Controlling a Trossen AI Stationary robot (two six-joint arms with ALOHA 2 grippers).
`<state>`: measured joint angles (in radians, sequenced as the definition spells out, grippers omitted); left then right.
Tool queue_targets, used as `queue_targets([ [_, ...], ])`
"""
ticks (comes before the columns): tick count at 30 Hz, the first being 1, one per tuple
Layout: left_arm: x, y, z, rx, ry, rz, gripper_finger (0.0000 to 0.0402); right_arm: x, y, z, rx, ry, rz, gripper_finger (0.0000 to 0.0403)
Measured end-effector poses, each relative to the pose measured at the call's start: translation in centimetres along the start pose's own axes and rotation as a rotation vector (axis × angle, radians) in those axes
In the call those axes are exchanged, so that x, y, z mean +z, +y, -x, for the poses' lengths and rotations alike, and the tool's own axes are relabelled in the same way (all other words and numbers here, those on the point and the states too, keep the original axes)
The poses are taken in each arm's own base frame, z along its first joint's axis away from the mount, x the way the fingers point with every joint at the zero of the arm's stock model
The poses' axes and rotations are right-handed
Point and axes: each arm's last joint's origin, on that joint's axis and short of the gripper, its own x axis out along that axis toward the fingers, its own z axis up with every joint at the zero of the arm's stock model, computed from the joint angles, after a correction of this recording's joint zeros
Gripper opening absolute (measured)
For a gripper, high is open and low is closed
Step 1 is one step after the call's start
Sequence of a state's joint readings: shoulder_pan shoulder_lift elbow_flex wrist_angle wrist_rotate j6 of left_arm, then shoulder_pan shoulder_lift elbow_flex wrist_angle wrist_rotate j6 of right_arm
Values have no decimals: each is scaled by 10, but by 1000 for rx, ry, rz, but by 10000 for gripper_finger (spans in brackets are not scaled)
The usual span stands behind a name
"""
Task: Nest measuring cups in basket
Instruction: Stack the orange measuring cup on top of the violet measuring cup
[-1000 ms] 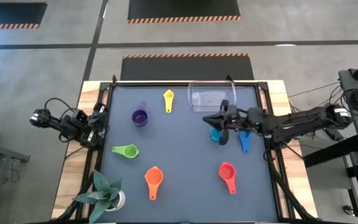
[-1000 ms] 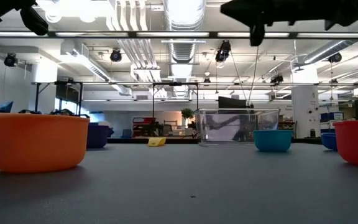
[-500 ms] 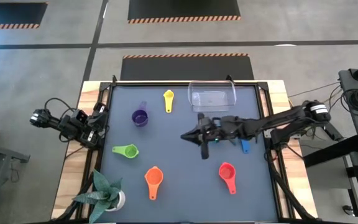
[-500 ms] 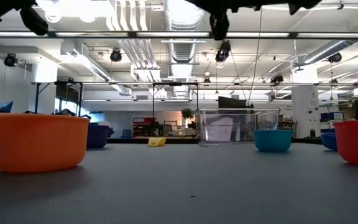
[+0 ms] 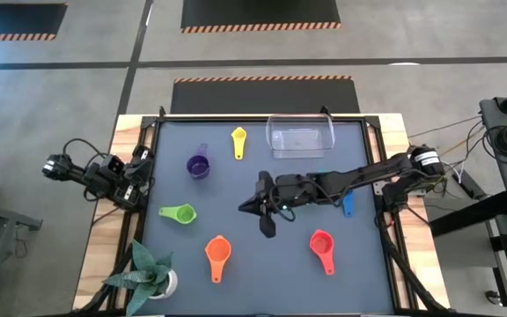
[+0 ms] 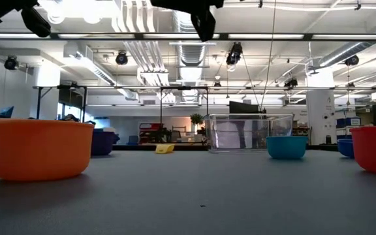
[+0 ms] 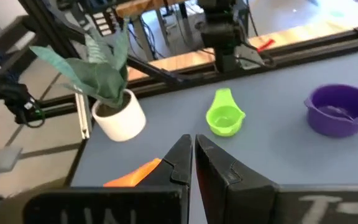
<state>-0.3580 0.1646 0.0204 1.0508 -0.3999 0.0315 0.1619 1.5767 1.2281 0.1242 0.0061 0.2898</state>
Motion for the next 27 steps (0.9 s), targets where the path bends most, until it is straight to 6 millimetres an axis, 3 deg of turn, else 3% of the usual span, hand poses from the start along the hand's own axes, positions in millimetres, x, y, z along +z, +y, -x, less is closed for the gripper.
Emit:
queue_targets([
  [8, 0, 0, 0, 0, 0, 0, 0, -7, 2, -19, 41, 42, 4, 9],
  [20, 0, 0, 0, 0, -1, 5, 0, -32, 3, -68, 141, 143, 10, 9],
  [27, -1, 0, 0, 0, 6, 12, 0, -33, 5, -89, 166, 197, 6, 9],
])
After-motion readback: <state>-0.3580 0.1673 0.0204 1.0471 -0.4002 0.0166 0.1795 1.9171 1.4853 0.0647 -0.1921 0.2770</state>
